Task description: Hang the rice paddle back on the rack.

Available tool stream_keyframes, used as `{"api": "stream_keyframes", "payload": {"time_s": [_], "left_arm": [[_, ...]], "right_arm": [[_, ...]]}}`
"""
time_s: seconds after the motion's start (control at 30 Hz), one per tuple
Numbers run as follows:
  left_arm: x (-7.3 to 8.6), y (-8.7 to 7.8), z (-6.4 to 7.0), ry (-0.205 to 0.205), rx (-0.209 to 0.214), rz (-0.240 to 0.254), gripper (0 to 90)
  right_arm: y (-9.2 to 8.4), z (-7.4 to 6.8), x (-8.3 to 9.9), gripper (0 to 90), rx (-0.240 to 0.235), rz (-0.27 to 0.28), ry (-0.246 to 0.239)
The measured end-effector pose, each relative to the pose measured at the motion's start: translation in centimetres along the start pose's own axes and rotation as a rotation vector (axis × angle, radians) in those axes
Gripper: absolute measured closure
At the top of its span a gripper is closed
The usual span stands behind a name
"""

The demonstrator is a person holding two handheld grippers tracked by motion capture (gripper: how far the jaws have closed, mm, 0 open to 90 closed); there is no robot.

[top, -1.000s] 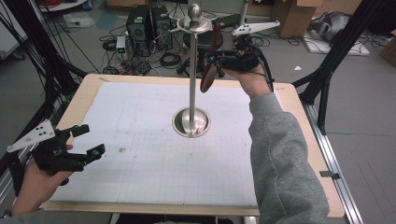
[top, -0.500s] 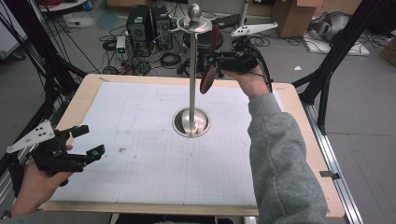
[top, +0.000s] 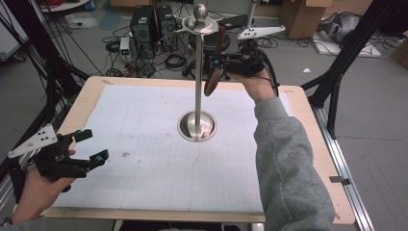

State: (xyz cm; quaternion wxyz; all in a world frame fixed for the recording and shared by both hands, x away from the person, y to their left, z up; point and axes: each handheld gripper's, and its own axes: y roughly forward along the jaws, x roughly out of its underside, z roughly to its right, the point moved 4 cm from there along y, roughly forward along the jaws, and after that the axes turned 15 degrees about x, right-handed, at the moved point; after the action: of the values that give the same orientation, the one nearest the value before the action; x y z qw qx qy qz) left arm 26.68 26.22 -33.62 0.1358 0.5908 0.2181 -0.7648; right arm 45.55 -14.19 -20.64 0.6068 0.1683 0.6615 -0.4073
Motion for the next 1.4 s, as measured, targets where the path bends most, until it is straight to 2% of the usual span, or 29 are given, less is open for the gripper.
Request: {"api": "stream_keyframes", "payload": {"time_s": [0.07,0.13,0.2,0.27,0.3,0.33,0.43,0.6,0.63,0.67,0.7,0.87,0.9,1.03,1.23,1.4], "left_arm": [[0.0,0.0,0.0,0.001,0.001,0.0,1.8],[0.0,0.0,-0.1,0.0,0.001,0.001,1.8],[-0.1,0.1,-0.1,-0.002,0.002,0.005,1.8],[-0.1,0.2,-0.1,0.001,0.004,0.004,1.8],[-0.1,0.2,-0.1,0.001,0.004,0.004,1.8],[-0.2,0.3,-0.2,0.001,0.007,0.004,1.8],[-0.2,0.4,-0.2,-0.002,0.008,0.005,1.8],[-0.3,1.1,-0.3,0.0,0.023,0.0,1.8],[-0.3,1.1,-0.3,0.0,0.023,0.0,1.8],[-0.4,1.4,-0.3,0.002,0.028,-0.002,1.8],[-0.4,1.5,-0.3,0.004,0.031,-0.004,1.8],[-0.5,2.1,-0.4,0.004,0.041,-0.008,1.8],[-0.6,2.3,-0.4,0.004,0.045,-0.006,1.8],[-0.8,2.6,-0.6,0.006,0.055,-0.002,1.8],[-1.0,3.4,-0.6,0.013,0.059,0.013,1.8],[-1.0,4.3,-0.5,0.015,0.074,0.008,1.8]], "right_arm": [[-0.1,0.0,0.1,75.2,0.003,0.006,-0.002],[-0.2,0.1,0.1,66.3,0.01,0.025,0.008],[-0.4,0.2,0.1,61.2,0.025,0.046,0.021],[-0.7,0.1,0.1,52.7,0.026,0.058,0.017],[-0.7,0.1,0.1,52.7,0.026,0.058,0.017],[-1.1,0.0,0.0,47.6,0.032,0.076,0.001],[-1.5,0.0,0.1,42.5,0.021,0.098,0.009],[-2.0,0.1,1.0,28.4,0.022,0.092,0.018],[-2.0,0.1,1.0,28.4,0.022,0.092,0.018],[-2.1,0.4,1.6,18.4,0.033,0.075,0.027],[-2.0,0.5,1.7,13.7,0.041,0.066,0.033],[-2.1,0.9,2.7,0.9,0.078,0.038,0.055],[-2.3,1.0,3.5,0.9,0.085,0.029,0.068],[-2.6,1.2,4.6,0.0,0.095,0.012,0.072],[-3.6,1.2,6.1,0.0,0.105,0.014,0.067],[-4.0,1.4,7.3,0.0,0.107,0.02,0.087]]}}
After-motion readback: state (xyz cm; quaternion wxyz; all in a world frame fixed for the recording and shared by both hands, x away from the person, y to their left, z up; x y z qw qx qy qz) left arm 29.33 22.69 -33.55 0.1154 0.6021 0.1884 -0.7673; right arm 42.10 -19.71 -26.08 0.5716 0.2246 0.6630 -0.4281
